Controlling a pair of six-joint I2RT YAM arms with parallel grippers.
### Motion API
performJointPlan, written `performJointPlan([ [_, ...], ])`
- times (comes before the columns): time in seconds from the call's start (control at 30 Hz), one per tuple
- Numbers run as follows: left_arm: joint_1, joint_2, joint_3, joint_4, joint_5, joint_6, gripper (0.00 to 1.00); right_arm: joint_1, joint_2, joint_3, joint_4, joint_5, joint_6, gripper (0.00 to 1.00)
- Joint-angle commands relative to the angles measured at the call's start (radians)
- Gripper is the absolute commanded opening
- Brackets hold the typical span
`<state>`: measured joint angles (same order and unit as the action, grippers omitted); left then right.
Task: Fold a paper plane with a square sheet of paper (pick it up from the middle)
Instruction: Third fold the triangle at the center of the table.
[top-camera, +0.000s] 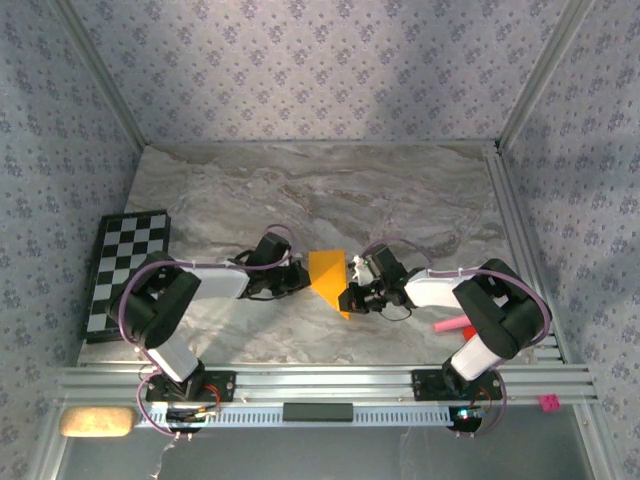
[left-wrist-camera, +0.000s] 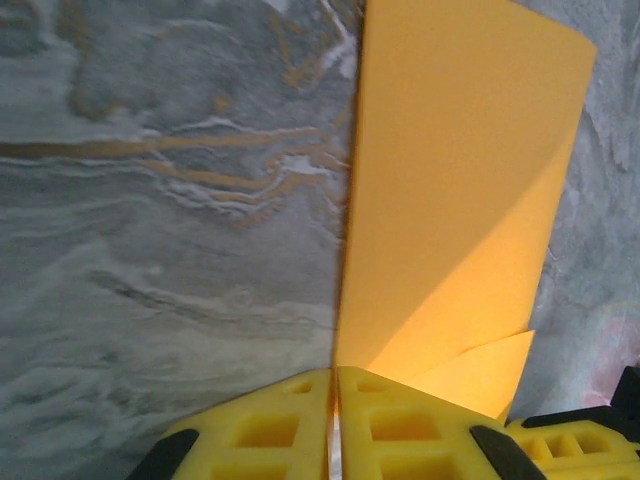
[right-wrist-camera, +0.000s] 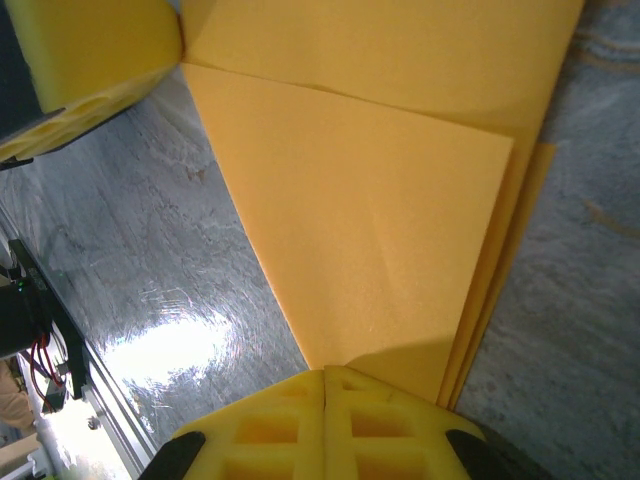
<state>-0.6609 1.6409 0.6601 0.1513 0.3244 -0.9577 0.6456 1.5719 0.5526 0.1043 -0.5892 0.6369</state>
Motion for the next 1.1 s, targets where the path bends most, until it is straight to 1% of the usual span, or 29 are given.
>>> performJointPlan([
  [0.0, 0.019, -0.043, 0.025, -0.118, -0.072, 0.024, 0.13, -0.002, 0.034, -0.016, -0.103, 0.04, 0.0, 0.02],
  [0.17, 0.013, -0.123, 0.061, -0.156, -0.08, 0.034, 0.15, -0.001, 0.033, -0.012, -0.103, 0.039, 0.002, 0.02],
  [0.3, -0.017, -0.135, 0.088, -0.142, -0.035, 0.054, 0.17, -0.001, 0.03, -0.011, -0.105, 0.042, 0.002, 0.02],
  [0.53, -0.093, -0.038, 0.131, -0.098, 0.022, 0.063, 0.16, -0.003, 0.032, -0.011, -0.107, 0.04, 0.0, 0.02],
  [0.67, -0.095, 0.029, 0.143, -0.071, 0.028, 0.062, 0.15, -0.003, 0.029, -0.011, -0.112, 0.04, -0.001, 0.02],
  [0.77, -0.095, 0.069, 0.144, -0.111, -0.014, 0.068, 0.13, -0.003, 0.024, -0.004, -0.115, 0.035, 0.0, 0.02],
  [0.83, -0.088, 0.096, 0.136, -0.123, -0.016, 0.066, 0.13, -0.005, 0.014, 0.008, -0.122, 0.028, -0.001, 0.03],
  [0.97, -0.084, 0.133, 0.135, -0.15, -0.013, 0.071, 0.1, 0.003, -0.041, 0.06, -0.131, 0.02, 0.009, 0.04],
  [1.07, -0.084, 0.132, 0.131, -0.159, -0.017, 0.077, 0.1, 0.014, -0.043, 0.118, -0.175, 0.02, 0.0, 0.04],
])
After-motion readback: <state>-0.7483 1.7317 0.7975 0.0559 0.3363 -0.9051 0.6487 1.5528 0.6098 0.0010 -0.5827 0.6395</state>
